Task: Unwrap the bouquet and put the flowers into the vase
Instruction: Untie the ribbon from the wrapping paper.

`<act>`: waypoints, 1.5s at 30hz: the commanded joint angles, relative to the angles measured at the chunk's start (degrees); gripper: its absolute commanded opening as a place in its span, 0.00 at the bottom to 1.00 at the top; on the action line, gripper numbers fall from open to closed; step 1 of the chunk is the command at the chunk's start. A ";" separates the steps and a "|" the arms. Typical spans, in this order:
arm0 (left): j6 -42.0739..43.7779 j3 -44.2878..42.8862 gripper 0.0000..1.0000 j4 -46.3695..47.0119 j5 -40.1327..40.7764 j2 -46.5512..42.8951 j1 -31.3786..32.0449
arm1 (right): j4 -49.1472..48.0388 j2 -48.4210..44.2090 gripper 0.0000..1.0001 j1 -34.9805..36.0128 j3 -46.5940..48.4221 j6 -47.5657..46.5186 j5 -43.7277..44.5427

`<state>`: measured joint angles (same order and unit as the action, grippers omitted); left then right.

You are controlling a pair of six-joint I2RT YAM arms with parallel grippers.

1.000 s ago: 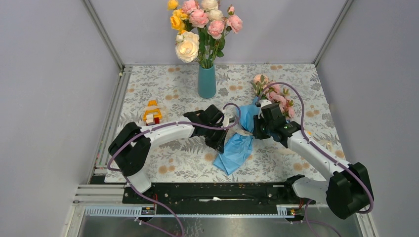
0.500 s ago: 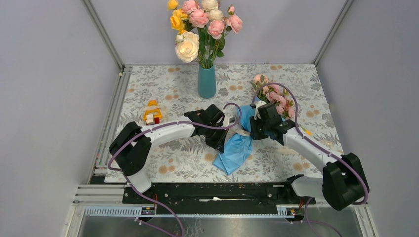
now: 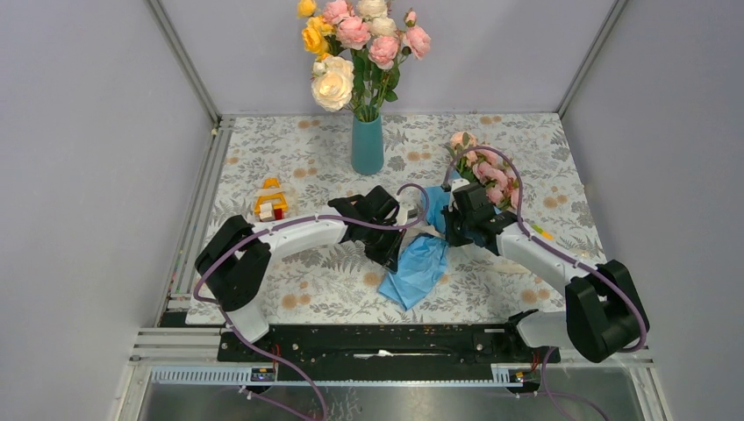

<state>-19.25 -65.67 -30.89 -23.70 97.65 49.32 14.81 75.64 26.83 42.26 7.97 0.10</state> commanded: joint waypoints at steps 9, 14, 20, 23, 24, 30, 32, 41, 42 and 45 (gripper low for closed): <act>1.40 -2.31 0.00 -0.47 0.70 0.26 0.34 | -0.42 -8.78 0.00 0.59 -0.02 5.34 11.82; 1.49 -2.28 0.00 -0.58 1.02 0.18 0.33 | 0.05 -10.97 0.00 0.57 0.22 5.45 9.37; 1.73 -2.61 0.00 -0.91 1.13 0.26 0.34 | 1.06 -8.65 0.06 0.59 -0.64 3.30 -3.23; 1.89 -2.87 0.00 -1.10 1.22 0.35 0.33 | 1.12 -7.77 0.13 0.59 -0.51 3.60 -3.34; 1.93 -2.81 0.00 -1.10 1.33 0.35 0.33 | 0.96 -7.52 0.16 0.59 -0.39 3.75 -2.98; 2.02 -3.02 0.00 -1.36 1.38 0.26 0.27 | 3.91 -3.52 0.17 0.61 1.62 6.52 -2.31; 2.02 -3.01 0.00 -1.36 1.37 0.26 0.30 | 3.76 -2.65 0.18 0.64 1.45 7.61 -2.21; 2.17 -2.99 0.00 -1.44 1.31 0.00 0.29 | 2.29 -2.42 0.29 0.68 1.08 8.59 1.49; 2.18 -2.99 0.00 -1.45 1.36 0.00 0.29 | 2.20 -2.76 0.31 0.68 1.11 8.24 1.92; 2.19 -3.12 0.00 -1.45 1.18 0.09 0.33 | 1.80 -2.95 0.34 0.69 1.29 7.32 3.23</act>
<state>-17.93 -66.41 -32.10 -23.09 97.76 49.32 17.43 73.56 27.11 41.93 15.90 0.14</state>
